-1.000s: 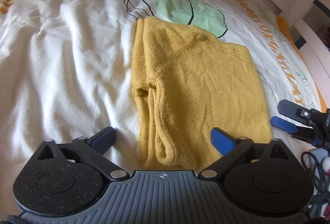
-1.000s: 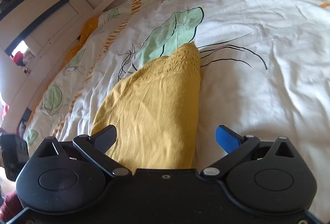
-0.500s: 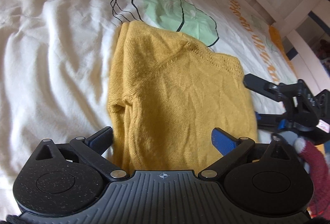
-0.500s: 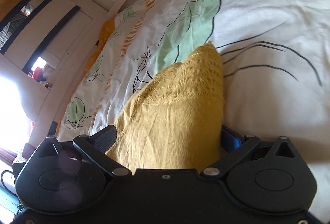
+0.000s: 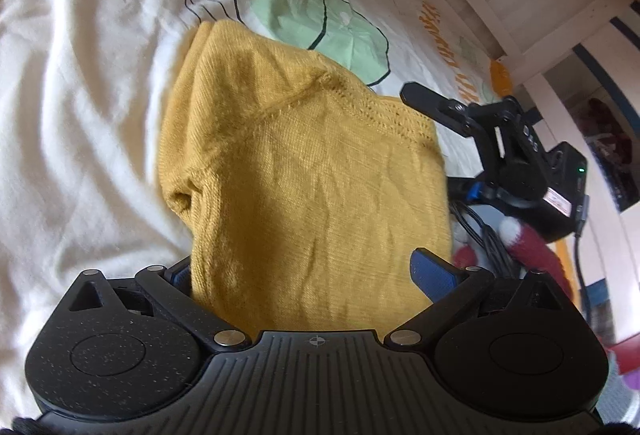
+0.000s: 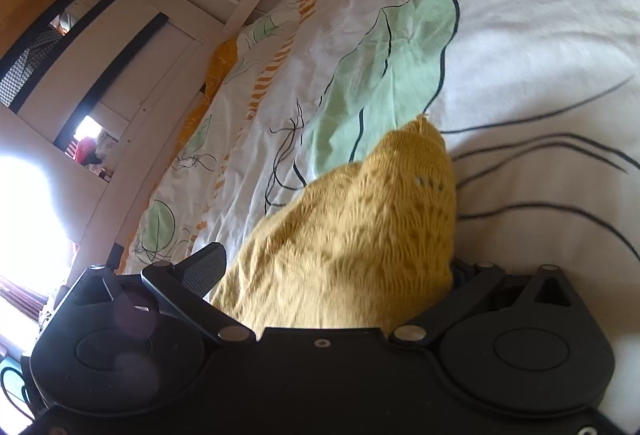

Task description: Fold small clothes

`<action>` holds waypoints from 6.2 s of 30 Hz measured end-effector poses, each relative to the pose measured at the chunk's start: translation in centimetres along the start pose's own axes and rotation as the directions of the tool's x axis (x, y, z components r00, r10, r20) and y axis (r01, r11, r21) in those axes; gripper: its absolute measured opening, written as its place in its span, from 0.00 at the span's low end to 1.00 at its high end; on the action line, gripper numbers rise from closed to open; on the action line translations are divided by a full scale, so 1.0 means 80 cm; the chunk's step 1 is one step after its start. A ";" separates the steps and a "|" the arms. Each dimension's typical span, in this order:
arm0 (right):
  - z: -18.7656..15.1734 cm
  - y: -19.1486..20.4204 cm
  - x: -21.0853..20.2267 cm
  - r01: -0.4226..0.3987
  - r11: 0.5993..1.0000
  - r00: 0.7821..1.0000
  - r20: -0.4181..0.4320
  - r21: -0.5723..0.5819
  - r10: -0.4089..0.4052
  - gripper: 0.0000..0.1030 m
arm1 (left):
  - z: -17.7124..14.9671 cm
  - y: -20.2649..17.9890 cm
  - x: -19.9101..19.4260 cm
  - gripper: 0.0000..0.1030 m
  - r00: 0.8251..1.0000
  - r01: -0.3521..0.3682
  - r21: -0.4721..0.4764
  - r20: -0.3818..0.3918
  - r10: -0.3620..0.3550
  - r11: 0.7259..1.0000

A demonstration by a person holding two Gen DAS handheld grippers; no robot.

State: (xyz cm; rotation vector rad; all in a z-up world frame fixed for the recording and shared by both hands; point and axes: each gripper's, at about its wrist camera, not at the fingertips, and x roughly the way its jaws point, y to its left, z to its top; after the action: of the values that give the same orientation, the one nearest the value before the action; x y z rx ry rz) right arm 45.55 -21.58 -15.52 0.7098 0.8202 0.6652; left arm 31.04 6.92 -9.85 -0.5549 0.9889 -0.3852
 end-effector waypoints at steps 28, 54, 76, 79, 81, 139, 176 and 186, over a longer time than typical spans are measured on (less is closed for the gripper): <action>-0.059 0.048 -0.098 0.135 0.991 0.988 -0.076 -0.015 -0.136 0.40 | -0.055 -0.019 -0.047 0.14 0.968 0.203 -0.135 -0.124 -0.220 0.970; -0.195 0.079 -0.225 0.502 0.834 0.864 0.178 -0.230 -0.471 0.60 | -0.238 -0.083 -0.118 0.26 0.993 -0.114 0.222 -0.014 0.120 0.968; -0.228 0.085 -0.282 0.553 0.819 0.812 0.319 -0.155 -0.488 0.69 | -0.185 -0.141 -0.106 0.35 0.940 -0.271 0.313 0.289 0.180 0.911; -0.219 0.081 -0.280 0.558 0.818 0.807 0.321 -0.142 -0.495 0.70 | -0.175 -0.130 -0.082 0.35 0.930 -0.312 0.290 0.289 0.228 0.905; -0.212 0.078 -0.277 0.563 0.816 0.803 0.322 -0.135 -0.501 0.70 | -0.173 -0.117 -0.064 0.35 0.917 -0.370 0.286 0.264 0.299 0.884; -0.310 0.198 -0.334 0.562 0.813 0.821 0.223 -0.150 -0.526 0.99 | -0.259 -0.196 -0.177 0.92 0.871 -0.487 0.332 0.247 0.424 0.808; -0.342 0.206 -0.325 0.615 0.769 0.788 0.144 -0.173 -0.598 0.99 | -0.282 -0.176 -0.176 0.92 0.855 -0.519 0.301 0.176 0.488 0.800; -0.341 0.204 -0.320 0.616 0.769 0.788 0.131 -0.174 -0.601 0.99 | -0.281 -0.174 -0.175 0.92 0.857 -0.516 0.301 0.168 0.488 0.802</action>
State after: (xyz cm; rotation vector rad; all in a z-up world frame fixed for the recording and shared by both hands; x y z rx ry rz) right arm 5.95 -23.23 -5.74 0.2362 0.8422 0.1243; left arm 3.81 -2.52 -1.75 0.0175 0.9236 -0.0449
